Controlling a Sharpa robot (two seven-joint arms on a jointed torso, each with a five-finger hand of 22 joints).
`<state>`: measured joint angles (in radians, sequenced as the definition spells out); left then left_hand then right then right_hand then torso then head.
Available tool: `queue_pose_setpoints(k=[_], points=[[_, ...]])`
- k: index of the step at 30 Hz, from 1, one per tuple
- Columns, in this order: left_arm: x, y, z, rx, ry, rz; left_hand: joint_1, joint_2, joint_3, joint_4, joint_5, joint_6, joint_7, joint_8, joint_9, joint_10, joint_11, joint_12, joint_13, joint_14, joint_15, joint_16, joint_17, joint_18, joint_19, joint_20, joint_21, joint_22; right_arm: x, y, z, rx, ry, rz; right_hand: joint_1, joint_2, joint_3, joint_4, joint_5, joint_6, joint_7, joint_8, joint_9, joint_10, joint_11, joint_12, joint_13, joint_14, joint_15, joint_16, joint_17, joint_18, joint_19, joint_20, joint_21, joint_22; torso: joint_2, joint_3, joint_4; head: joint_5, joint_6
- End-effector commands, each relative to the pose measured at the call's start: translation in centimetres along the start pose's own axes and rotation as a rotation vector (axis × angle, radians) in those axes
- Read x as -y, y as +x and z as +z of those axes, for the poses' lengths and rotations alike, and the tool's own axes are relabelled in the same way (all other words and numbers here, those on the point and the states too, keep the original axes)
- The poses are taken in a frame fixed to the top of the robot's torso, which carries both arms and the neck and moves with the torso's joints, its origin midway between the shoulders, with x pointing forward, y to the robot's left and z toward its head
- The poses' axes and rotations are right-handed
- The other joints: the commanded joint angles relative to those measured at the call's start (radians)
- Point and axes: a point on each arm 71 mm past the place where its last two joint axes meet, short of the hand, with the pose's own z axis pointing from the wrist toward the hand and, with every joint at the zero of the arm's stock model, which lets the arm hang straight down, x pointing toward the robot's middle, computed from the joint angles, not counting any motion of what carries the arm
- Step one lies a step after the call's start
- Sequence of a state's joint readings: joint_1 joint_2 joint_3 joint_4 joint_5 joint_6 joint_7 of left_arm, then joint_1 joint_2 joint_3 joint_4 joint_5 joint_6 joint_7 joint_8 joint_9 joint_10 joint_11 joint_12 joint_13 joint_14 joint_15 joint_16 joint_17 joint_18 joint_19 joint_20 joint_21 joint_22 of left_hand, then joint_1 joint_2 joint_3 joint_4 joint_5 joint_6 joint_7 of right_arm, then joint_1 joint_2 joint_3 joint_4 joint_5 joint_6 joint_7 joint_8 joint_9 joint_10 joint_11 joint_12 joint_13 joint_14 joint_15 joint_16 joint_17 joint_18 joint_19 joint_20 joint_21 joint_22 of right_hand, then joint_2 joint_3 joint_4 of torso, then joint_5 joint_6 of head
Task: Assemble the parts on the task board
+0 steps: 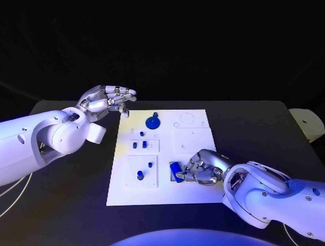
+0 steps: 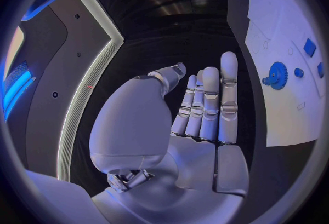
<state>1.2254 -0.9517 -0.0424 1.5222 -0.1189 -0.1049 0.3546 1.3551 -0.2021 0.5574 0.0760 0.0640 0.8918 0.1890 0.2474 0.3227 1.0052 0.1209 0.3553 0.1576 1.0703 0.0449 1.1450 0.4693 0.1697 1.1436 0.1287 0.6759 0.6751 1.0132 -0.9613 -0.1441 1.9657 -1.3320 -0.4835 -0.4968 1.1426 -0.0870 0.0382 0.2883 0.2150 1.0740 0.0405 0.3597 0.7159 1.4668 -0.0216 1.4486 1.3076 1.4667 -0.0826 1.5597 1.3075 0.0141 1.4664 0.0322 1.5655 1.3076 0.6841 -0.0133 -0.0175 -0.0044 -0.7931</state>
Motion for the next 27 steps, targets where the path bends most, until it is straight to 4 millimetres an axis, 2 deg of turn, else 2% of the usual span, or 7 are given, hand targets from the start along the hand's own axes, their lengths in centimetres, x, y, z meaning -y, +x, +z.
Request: queue_pose_setpoints(k=[1,7,10,14,18,27], points=[[0.09,0.16,0.01,-0.013,0.006,-0.009,-0.006,0.008,-0.004,0.001,-0.005,-0.005,0.002,-0.004,-0.002,-0.008,0.001,0.006,-0.002,-0.007,-0.002,0.005,-0.002,0.014,0.007,-0.003,-0.006,-0.002,-0.09,0.02,-0.42,-0.022,-0.034,-0.004,0.011,0.003,-0.004,0.000,0.001,0.006,0.000,0.002,0.001,0.061,-0.008,0.007,0.203,0.101,-0.006,0.005,0.248,-0.014,0.104,-0.010,0.005,0.263,0.000,-0.0003,-0.0025,0.004,-0.002],[0.09,0.12,0.00,-0.012,0.006,-0.009,-0.007,0.010,-0.003,0.002,-0.005,-0.005,0.002,-0.003,-0.002,-0.008,0.001,0.007,-0.002,-0.007,-0.002,0.005,-0.002,0.014,0.007,-0.003,-0.006,-0.002,0.23,-0.11,-0.78,-0.038,-0.036,-0.006,0.022,0.003,-0.005,-0.001,-0.001,0.006,-0.001,0.004,0.002,0.062,-0.009,0.009,0.204,0.102,-0.007,0.007,0.251,-0.014,0.104,-0.011,0.005,0.263,0.000,0.0012,-0.0018,0.005,-0.002],[0.08,0.14,0.01,-0.013,0.006,-0.009,-0.007,0.010,-0.003,0.002,-0.005,-0.005,0.002,-0.003,-0.002,-0.008,0.001,0.007,-0.002,-0.007,-0.002,0.005,-0.002,0.014,0.007,-0.003,-0.006,-0.002,0.37,-0.14,-0.73,-0.040,-0.032,-0.006,0.027,0.005,-0.004,0.000,-0.001,0.006,-0.001,0.004,0.002,0.062,-0.009,0.009,0.204,0.102,-0.007,0.007,0.252,-0.014,0.104,-0.011,0.005,0.263,-0.001,0.0006,-0.0012,0.005,-0.001],[0.08,0.17,0.02,-0.013,0.006,-0.009,-0.007,0.010,-0.003,0.002,-0.005,-0.005,0.002,-0.003,-0.002,-0.008,0.001,0.007,-0.002,-0.007,-0.002,0.005,-0.002,0.014,0.007,-0.003,-0.006,-0.002,0.55,-0.21,-0.53,-0.035,-0.026,-0.007,0.037,0.021,0.000,0.002,0.002,0.007,-0.002,0.006,0.003,0.063,-0.010,0.011,0.205,0.102,-0.008,0.007,0.253,-0.014,0.104,-0.012,0.005,0.263,0.000,-0.0010,0.0004,0.004,-0.002],[0.08,0.15,0.01,-0.013,0.005,-0.009,-0.008,0.011,-0.003,0.003,-0.005,-0.005,0.002,-0.003,-0.002,-0.008,0.001,0.007,-0.002,-0.007,-0.002,0.006,-0.002,0.014,0.008,-0.003,-0.007,-0.002,0.55,-0.22,-0.37,-0.031,-0.025,-0.005,0.038,0.028,0.001,0.004,0.004,0.008,-0.002,0.008,0.003,0.064,-0.011,0.012,0.206,0.102,-0.009,0.007,0.252,-0.014,0.104,-0.013,0.005,0.263,0.001,-0.0012,0.0016,0.004,-0.001],[0.09,0.11,-0.04,-0.011,0.004,-0.009,-0.009,0.012,-0.004,0.004,-0.005,-0.005,0.002,-0.003,-0.002,-0.008,0.001,0.008,-0.002,-0.007,-0.002,0.006,-0.002,0.014,0.008,-0.003,-0.007,-0.003,0.41,-0.10,-0.16,-0.036,-0.029,-0.001,0.036,0.030,0.000,0.004,0.006,0.009,-0.002,0.008,0.003,0.064,-0.011,0.013,0.207,0.102,-0.009,0.007,0.253,-0.014,0.104,-0.013,0.005,0.263,0.000,-0.0018,-0.0002,0.006,-0.005]])
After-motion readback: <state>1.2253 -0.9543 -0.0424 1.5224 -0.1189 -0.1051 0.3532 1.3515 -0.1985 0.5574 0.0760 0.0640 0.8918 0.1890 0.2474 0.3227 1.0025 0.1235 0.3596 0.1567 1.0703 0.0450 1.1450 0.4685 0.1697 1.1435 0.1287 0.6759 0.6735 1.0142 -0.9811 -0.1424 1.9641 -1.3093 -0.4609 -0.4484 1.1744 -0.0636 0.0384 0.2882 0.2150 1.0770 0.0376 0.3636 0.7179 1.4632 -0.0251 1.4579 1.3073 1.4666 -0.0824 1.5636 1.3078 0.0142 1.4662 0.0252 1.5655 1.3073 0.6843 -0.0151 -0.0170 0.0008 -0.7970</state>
